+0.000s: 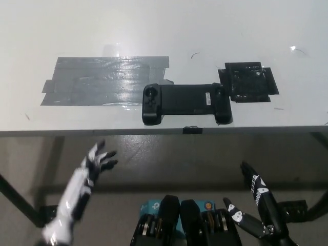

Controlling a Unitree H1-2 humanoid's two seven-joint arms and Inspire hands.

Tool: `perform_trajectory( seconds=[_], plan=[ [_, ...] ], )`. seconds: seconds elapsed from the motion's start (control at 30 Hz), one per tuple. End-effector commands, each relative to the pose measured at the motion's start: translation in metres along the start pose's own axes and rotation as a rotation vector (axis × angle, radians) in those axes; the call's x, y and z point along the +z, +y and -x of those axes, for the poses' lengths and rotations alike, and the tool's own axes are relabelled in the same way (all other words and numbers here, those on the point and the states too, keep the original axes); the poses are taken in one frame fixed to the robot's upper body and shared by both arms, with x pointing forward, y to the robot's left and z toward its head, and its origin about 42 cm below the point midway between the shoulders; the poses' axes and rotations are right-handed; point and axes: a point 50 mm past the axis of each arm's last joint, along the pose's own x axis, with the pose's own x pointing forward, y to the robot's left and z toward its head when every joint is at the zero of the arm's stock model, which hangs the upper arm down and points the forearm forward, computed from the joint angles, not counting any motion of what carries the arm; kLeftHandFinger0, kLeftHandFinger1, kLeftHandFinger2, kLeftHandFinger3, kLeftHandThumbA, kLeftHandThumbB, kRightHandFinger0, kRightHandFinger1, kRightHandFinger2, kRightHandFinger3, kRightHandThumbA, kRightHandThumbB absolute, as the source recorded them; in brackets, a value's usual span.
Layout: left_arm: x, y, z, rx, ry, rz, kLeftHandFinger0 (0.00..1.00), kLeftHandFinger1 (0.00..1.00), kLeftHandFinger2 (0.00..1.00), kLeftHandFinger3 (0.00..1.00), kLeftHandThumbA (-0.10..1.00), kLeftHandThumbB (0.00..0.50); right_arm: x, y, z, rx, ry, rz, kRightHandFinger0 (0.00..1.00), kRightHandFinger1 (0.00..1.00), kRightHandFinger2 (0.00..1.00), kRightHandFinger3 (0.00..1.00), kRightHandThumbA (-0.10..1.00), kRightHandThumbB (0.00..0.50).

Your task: A controller is being placed at the center of the desk near the left hand and the robot uses its left hand's index finger to press a button at the left area of the controller

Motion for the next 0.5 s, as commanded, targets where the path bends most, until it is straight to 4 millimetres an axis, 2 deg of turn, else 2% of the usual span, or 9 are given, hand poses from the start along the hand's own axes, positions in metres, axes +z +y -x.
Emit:
perform_trajectory(
  seconds=[0.0, 0.07, 0.13, 0.2, 0.23, 0.27, 0.33, 0.4, 0.47],
  plan=[
    [0.03, 0.021, -0.04, -0.177, 0.03, 0.067, 0.03, 0.0, 0.0, 1.0, 1.0, 0.264, 0.014, -0.002, -0.009, 0.009, -0.087, 0.003, 1.0, 1.0, 1.0, 1.0, 0.65, 0.222],
    [0.039, 0.029, -0.056, -0.239, 0.054, 0.162, 0.0, 0.0, 0.0, 1.0, 1.0, 0.29, 0.015, -0.003, -0.01, 0.01, -0.091, 0.007, 1.0, 1.0, 1.0, 1.0, 0.66, 0.223],
    [0.049, 0.041, -0.08, -0.319, 0.085, 0.33, 0.0, 0.07, 0.22, 1.0, 1.0, 0.302, 0.016, -0.005, -0.011, 0.013, -0.097, 0.02, 1.0, 1.0, 1.0, 1.0, 0.64, 0.207],
    [0.052, 0.05, -0.096, -0.363, 0.104, 0.378, 0.11, 0.12, 0.32, 1.0, 1.0, 0.336, 0.017, -0.006, -0.012, 0.012, -0.099, 0.026, 1.0, 1.0, 1.0, 1.0, 0.61, 0.21],
    [0.055, 0.055, -0.109, -0.388, 0.118, 0.388, 0.1, 0.12, 0.34, 1.0, 1.0, 0.351, 0.018, -0.007, -0.013, 0.011, -0.101, 0.029, 1.0, 1.0, 1.0, 1.0, 0.59, 0.21],
    [0.058, 0.06, -0.12, -0.408, 0.133, 0.406, 0.03, 0.06, 0.29, 1.0, 1.0, 0.354, 0.019, -0.007, -0.014, 0.01, -0.102, 0.03, 1.0, 1.0, 1.0, 1.0, 0.58, 0.215],
    [0.061, 0.064, -0.132, -0.434, 0.148, 0.415, 0.0, 0.0, 0.19, 1.0, 1.0, 0.347, 0.02, -0.008, -0.015, 0.009, -0.1, 0.04, 1.0, 1.0, 1.0, 1.0, 0.58, 0.217],
    [0.062, 0.069, -0.148, -0.467, 0.188, 0.441, 0.0, 0.0, 0.04, 1.0, 1.0, 0.386, 0.02, -0.008, -0.015, 0.009, -0.101, 0.039, 1.0, 1.0, 1.0, 1.0, 0.56, 0.223],
    [0.062, 0.074, -0.164, -0.49, 0.226, 0.413, 0.0, 0.0, 0.0, 1.0, 1.0, 0.426, 0.021, -0.008, -0.016, 0.011, -0.101, 0.037, 1.0, 1.0, 1.0, 1.0, 0.56, 0.232]
  ],
)
